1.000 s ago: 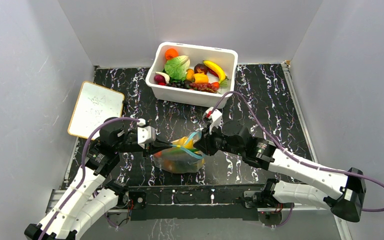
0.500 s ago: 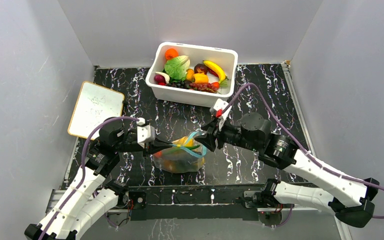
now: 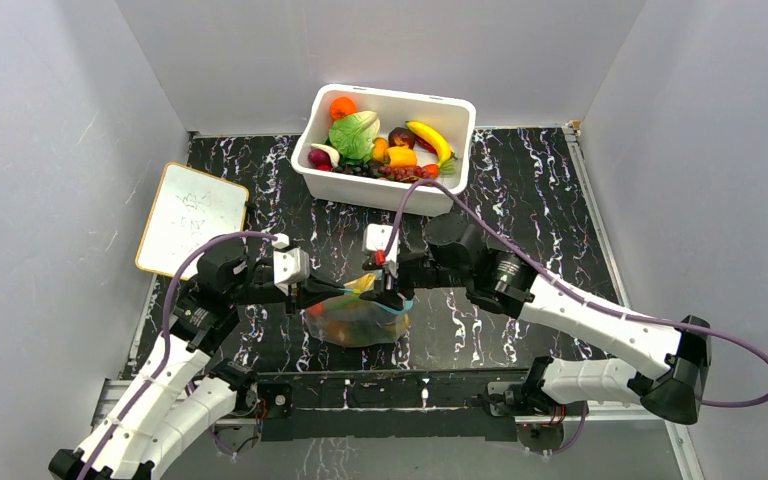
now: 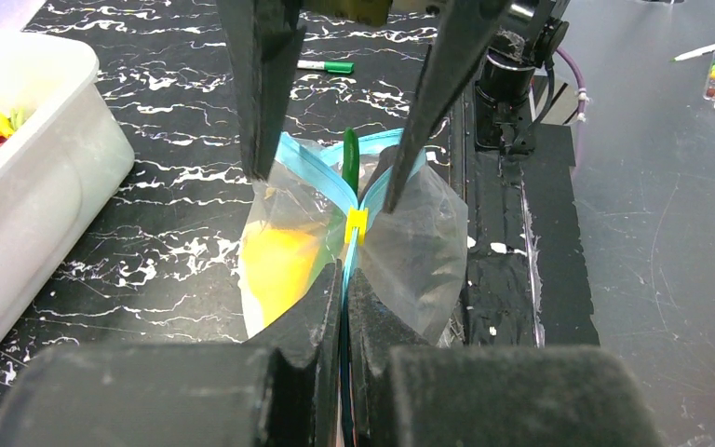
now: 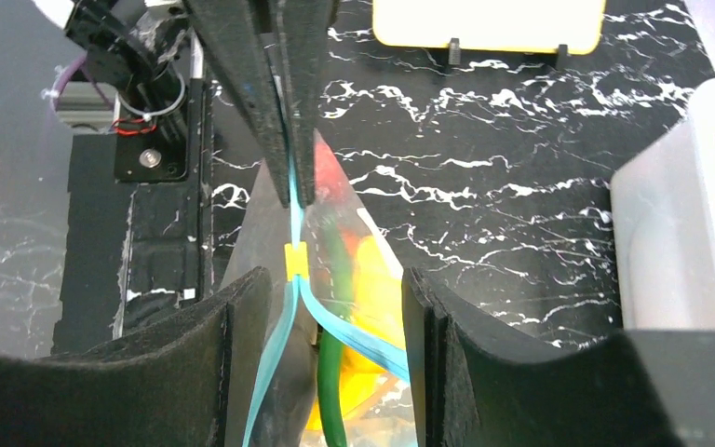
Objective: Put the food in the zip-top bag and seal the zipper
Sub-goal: Adjust the fake vegetable in the zipper food storage bag, then zip the zipper food storage bag at the center of the board.
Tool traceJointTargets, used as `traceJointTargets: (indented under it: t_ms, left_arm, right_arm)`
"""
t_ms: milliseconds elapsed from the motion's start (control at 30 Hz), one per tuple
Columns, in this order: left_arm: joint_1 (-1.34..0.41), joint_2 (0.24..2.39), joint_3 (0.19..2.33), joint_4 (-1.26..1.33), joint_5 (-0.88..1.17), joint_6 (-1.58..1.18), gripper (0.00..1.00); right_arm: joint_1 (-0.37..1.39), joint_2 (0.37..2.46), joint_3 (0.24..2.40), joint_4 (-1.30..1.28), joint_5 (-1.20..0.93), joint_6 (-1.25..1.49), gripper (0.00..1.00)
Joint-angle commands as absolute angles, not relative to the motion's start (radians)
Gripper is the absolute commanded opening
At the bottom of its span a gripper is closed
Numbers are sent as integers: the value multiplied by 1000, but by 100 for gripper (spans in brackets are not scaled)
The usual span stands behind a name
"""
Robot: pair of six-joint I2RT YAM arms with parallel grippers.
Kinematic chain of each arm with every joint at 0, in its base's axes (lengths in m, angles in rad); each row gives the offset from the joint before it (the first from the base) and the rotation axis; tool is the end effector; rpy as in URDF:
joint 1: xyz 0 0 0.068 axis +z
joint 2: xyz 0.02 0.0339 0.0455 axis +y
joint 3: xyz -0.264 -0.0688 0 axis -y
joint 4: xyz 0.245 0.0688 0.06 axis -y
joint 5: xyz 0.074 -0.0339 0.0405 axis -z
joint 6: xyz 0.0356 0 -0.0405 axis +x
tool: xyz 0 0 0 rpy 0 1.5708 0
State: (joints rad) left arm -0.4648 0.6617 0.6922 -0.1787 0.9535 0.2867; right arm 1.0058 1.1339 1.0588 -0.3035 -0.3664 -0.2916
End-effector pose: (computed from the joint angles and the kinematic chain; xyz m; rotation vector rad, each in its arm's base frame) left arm 0.1196 -0.0924 0.3292 1.2459 1.2234 -0.9429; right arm 0.1267 0.2237 0.3545 -1.4078 1.4410 0.8210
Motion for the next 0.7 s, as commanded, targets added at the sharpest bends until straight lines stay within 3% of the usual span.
traceJointTargets:
  t_ms: [0,133,533,667]
  left_arm:
    - [-464,634,720,-116,966,268,0]
    - [-465,630,722,-112,957,262,0]
    - [-465,605,696,-66,952,203,0]
    - [-465,598,696,-52,945,183,0]
  right_arm:
    - [1024,1153,1121,-222,-447,-368,51]
    - [1030,1169,1116,-220,-451,-373,49]
    - [1031,1178,1097,-182,-442,-334,22]
    - [1031,1188,1105,-194,-430,-309,22]
